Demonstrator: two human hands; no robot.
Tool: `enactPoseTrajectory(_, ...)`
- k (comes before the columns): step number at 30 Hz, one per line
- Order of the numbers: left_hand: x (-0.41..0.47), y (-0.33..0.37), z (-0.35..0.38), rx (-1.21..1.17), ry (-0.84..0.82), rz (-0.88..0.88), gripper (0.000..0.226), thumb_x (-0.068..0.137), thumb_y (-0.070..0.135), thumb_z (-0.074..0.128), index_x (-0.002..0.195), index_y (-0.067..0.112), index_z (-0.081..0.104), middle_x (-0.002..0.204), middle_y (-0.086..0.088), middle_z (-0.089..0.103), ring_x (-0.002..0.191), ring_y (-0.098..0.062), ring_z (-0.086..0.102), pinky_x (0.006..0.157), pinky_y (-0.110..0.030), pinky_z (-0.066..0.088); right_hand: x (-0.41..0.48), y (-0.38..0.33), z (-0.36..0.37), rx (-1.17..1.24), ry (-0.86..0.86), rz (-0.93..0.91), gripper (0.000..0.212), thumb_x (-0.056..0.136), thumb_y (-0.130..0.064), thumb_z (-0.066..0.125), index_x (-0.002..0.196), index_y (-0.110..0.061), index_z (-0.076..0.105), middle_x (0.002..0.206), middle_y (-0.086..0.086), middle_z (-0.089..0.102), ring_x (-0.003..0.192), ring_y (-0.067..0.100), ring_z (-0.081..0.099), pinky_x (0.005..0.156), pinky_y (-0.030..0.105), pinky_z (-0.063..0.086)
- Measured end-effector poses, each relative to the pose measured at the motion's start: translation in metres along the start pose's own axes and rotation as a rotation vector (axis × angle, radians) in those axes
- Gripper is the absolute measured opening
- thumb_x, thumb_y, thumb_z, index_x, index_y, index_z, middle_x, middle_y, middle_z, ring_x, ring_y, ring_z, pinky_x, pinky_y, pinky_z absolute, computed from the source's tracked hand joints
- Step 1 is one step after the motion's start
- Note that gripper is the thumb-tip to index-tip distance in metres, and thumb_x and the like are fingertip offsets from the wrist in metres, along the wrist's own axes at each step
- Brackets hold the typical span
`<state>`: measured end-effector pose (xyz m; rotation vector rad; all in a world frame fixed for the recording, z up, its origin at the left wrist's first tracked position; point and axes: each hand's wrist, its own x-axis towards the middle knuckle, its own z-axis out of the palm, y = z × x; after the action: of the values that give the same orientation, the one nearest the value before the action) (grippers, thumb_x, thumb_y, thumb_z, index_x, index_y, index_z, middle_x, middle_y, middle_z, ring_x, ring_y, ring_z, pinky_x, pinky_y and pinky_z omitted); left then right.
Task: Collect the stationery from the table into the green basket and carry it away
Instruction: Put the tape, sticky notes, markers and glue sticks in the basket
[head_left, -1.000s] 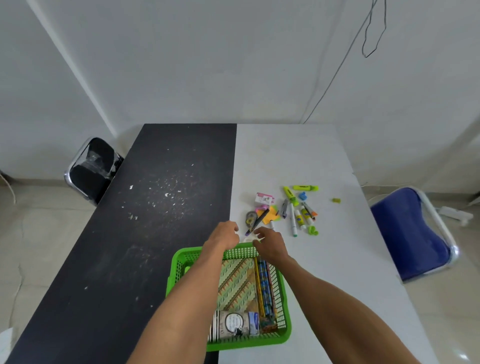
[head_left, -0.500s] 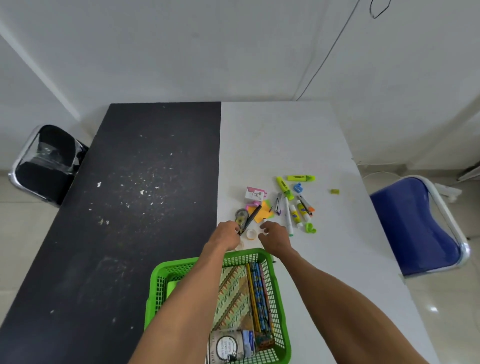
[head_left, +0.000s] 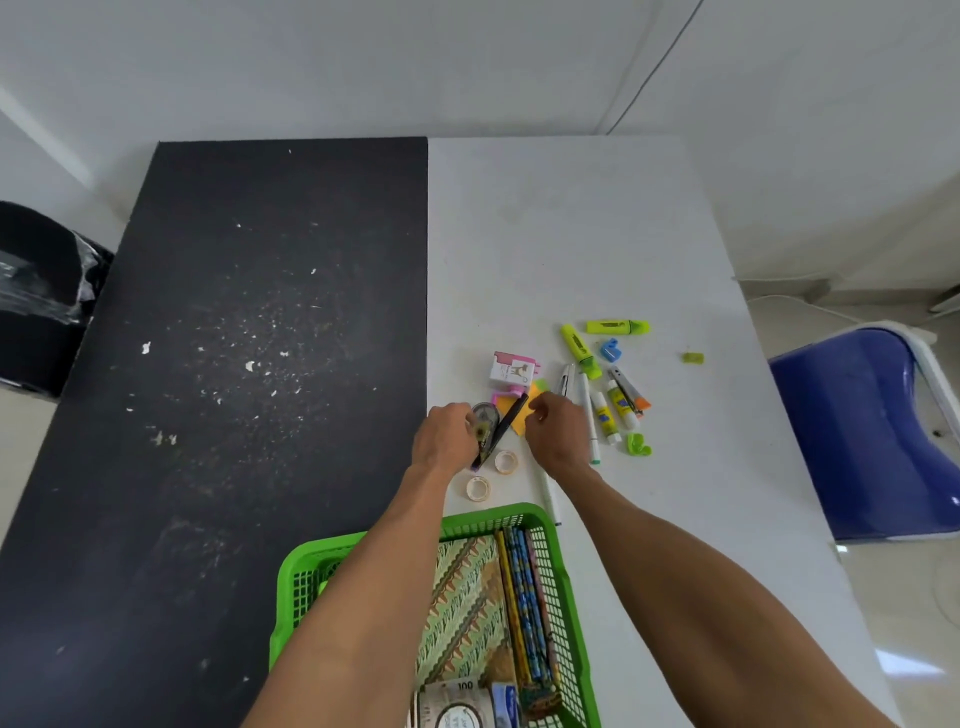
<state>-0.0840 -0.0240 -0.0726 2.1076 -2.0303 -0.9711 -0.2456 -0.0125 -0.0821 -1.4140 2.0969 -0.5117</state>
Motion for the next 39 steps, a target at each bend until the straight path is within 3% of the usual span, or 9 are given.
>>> enactPoseTrajectory(2, 0.005, -0.001, 0.001, -0.018, 0.016, 0.012, 0.028, 0.093, 0.010, 0.046, 0.112, 0.013, 0.067, 0.106, -0.013, 0.068, 0.090, -0.030, 0.065, 0.069, -0.037, 0.055, 0.009, -0.004, -0.001, -0.049, 0.066, -0.054, 0.021, 0.086, -0.013, 0.053, 0.102, -0.010, 0.067, 0.103, 0.008, 0.065, 0.093, 0.028, 0.062, 0.073, 0.034, 0.049)
enactPoseTrajectory(5, 0.009, -0.004, 0.002, -0.048, 0.009, 0.006, 0.030, 0.093, 0.009, 0.043, 0.110, 0.014, 0.068, 0.105, -0.012, 0.068, 0.089, -0.029, 0.064, 0.069, -0.037, 0.055, 0.025, -0.013, -0.001, -0.122, 0.100, -0.140, 0.037, 0.085, -0.017, 0.057, 0.122, -0.013, 0.056, 0.122, 0.007, 0.054, 0.116, 0.027, 0.050, 0.082, 0.038, 0.048)
enactPoseTrajectory(9, 0.009, -0.012, 0.000, -0.089, 0.017, -0.021, 0.032, 0.092, 0.008, 0.041, 0.109, 0.015, 0.068, 0.106, -0.012, 0.068, 0.090, -0.028, 0.065, 0.072, -0.037, 0.055, 0.050, -0.024, 0.003, -0.291, -0.136, -0.237, 0.073, 0.082, -0.020, 0.062, 0.147, -0.021, 0.030, 0.153, 0.008, 0.027, 0.138, 0.030, 0.026, 0.104, 0.045, 0.038)
enactPoseTrajectory(13, 0.007, -0.028, -0.010, -0.147, 0.043, -0.062, 0.033, 0.093, 0.008, 0.041, 0.111, 0.014, 0.067, 0.108, -0.010, 0.066, 0.089, -0.025, 0.065, 0.069, -0.032, 0.052, 0.063, -0.028, 0.011, -0.361, -0.263, -0.278, 0.062, 0.084, -0.014, 0.059, 0.141, -0.025, 0.037, 0.142, 0.003, 0.043, 0.131, 0.029, 0.035, 0.099, 0.045, 0.041)
enactPoseTrajectory(17, 0.004, -0.044, -0.021, -0.212, 0.097, -0.115, 0.029, 0.094, 0.009, 0.043, 0.108, 0.014, 0.067, 0.106, -0.008, 0.067, 0.086, -0.020, 0.065, 0.074, -0.033, 0.056, 0.062, -0.029, 0.010, -0.358, -0.195, -0.249, 0.057, 0.086, -0.008, 0.059, 0.136, -0.022, 0.038, 0.125, 0.013, 0.050, 0.112, 0.035, 0.045, 0.084, 0.042, 0.044)
enactPoseTrajectory(20, -0.002, -0.049, -0.030, -0.231, 0.131, -0.130, 0.029, 0.093, 0.007, 0.042, 0.103, 0.012, 0.069, 0.099, -0.005, 0.070, 0.084, -0.019, 0.065, 0.070, -0.029, 0.054, 0.055, -0.029, 0.006, -0.340, -0.136, -0.202, 0.059, 0.086, -0.004, 0.056, 0.139, -0.017, 0.033, 0.121, 0.017, 0.048, 0.108, 0.038, 0.045, 0.078, 0.042, 0.043)
enactPoseTrajectory(26, -0.019, -0.039, -0.049, -0.218, 0.174, -0.099, 0.030, 0.092, 0.005, 0.040, 0.099, 0.012, 0.069, 0.088, -0.006, 0.070, 0.083, -0.023, 0.066, 0.073, -0.038, 0.057, 0.031, -0.037, -0.017, -0.207, -0.015, -0.092, 0.068, 0.090, -0.024, 0.059, 0.146, -0.006, 0.023, 0.132, 0.022, 0.040, 0.120, 0.040, 0.043, 0.097, 0.043, 0.038)
enactPoseTrajectory(31, -0.041, -0.021, -0.063, -0.163, 0.190, -0.018, 0.031, 0.092, 0.008, 0.043, 0.108, 0.011, 0.069, 0.106, -0.008, 0.070, 0.091, -0.024, 0.065, 0.076, -0.036, 0.057, -0.002, -0.048, -0.044, -0.106, 0.020, -0.087, 0.055, 0.088, -0.026, 0.059, 0.135, -0.005, 0.040, 0.125, 0.021, 0.047, 0.115, 0.038, 0.047, 0.096, 0.041, 0.039)
enactPoseTrajectory(39, -0.100, 0.000, -0.074, -0.114, 0.204, 0.045, 0.030, 0.091, 0.008, 0.047, 0.112, 0.013, 0.067, 0.111, -0.009, 0.068, 0.090, -0.024, 0.065, 0.077, -0.035, 0.056, -0.078, -0.056, -0.065, -0.048, -0.027, -0.132, 0.057, 0.086, -0.030, 0.062, 0.136, -0.011, 0.042, 0.124, 0.017, 0.050, 0.114, 0.033, 0.051, 0.092, 0.038, 0.044)
